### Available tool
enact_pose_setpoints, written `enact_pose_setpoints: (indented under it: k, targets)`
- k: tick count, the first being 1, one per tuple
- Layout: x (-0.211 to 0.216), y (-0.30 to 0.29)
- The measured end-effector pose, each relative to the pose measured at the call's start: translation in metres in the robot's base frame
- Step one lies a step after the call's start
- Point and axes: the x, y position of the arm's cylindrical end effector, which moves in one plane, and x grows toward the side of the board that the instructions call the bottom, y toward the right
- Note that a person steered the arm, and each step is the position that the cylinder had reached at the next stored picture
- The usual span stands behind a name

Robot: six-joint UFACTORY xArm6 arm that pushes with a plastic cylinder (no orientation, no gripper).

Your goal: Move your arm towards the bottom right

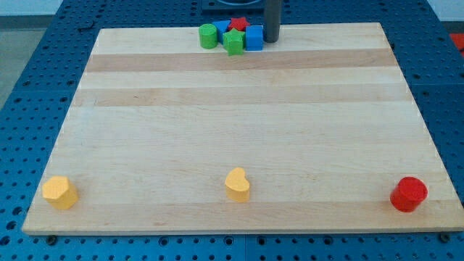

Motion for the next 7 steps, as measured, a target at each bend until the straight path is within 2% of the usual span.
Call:
enact_pose_setpoints:
  k: [1, 2, 3, 5, 7]
  targets:
    - [0.0, -0.002]
    - [0.002, 0.022]
    - [0.018, 0.085]
    - [0.133, 0.201]
    - [0.17, 0.246]
